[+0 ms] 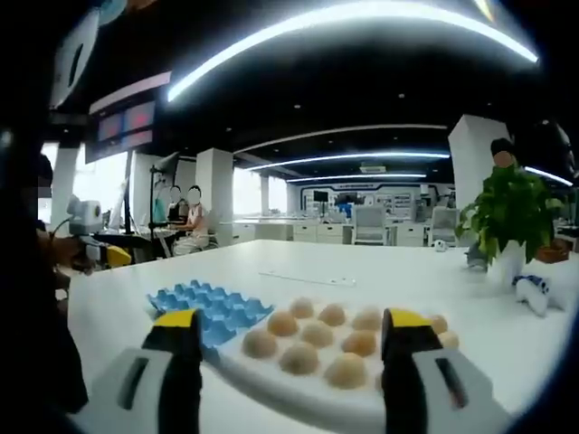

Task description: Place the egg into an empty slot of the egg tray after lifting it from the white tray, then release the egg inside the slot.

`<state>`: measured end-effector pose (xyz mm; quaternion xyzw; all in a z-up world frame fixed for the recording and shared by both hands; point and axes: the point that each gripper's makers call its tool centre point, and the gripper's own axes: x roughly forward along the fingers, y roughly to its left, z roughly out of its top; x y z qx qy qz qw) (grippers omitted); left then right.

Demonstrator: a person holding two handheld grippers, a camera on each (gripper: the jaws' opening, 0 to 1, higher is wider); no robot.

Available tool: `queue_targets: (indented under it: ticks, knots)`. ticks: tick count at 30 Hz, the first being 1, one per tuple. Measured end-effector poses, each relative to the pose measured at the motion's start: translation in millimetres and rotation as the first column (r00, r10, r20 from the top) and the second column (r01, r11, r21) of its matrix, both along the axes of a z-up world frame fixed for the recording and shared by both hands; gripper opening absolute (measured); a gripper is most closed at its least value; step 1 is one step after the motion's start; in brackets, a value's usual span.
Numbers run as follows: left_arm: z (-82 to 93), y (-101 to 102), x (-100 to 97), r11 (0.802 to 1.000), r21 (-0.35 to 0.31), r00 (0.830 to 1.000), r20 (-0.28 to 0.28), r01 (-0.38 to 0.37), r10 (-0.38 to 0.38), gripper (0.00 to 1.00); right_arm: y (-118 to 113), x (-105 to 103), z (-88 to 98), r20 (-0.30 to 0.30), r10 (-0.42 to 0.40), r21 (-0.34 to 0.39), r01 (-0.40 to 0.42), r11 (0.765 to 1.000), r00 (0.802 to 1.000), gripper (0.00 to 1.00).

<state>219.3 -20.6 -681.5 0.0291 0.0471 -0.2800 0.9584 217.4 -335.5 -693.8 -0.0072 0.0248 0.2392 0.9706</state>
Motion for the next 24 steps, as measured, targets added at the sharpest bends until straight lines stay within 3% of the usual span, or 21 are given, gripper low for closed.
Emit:
queue_targets:
  ticks: [24]
  knots:
    - [-1.3, 3.6, 0.4, 1.000, 0.001, 1.000, -0.007, -0.001, 0.001, 0.88, 0.9, 4.0, 1.7, 0.003, -0.008, -0.004, 0.008, 1.000, 1.000, 0.83]
